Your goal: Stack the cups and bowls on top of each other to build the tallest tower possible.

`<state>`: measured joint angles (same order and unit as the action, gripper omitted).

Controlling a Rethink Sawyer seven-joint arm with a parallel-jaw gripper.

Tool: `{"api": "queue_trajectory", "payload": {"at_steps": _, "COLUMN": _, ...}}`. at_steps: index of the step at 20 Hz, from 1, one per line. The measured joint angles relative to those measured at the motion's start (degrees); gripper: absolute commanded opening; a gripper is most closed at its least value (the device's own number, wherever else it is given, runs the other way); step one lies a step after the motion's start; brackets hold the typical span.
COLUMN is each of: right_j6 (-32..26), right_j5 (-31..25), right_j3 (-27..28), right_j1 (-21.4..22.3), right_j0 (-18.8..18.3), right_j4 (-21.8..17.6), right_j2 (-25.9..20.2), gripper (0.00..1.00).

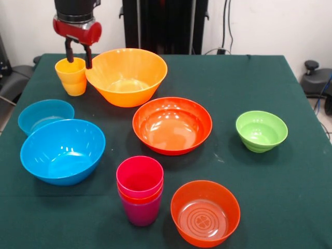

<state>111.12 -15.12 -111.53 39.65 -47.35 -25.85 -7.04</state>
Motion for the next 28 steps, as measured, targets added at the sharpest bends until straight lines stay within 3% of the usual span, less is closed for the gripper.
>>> {"api": "queue_trajectory", "payload": {"at_steps": 8, "right_j6": 0.0, "right_j5": 1.0, "right_j3": 0.0, "right_j1": -0.3, "right_j0": -0.4, "right_j4": -1.5, "right_j2": 0.0, "gripper": 1.00}}
{"api": "queue_trajectory", "payload": {"at_steps": 19, "right_j6": 0.0, "right_j5": 7.9, "right_j3": 0.0, "right_j1": -4.0, "right_j0": -0.4, "right_j4": -2.4, "right_j2": 1.7, "gripper": 1.00}}
{"api": "queue_trajectory", "payload": {"at_steps": 28, "right_j6": 0.0, "right_j5": 8.3, "right_j3": 0.0, "right_j1": -4.7, "right_j0": -1.0, "right_j4": -2.4, "right_j2": 2.9, "gripper": 1.00}}
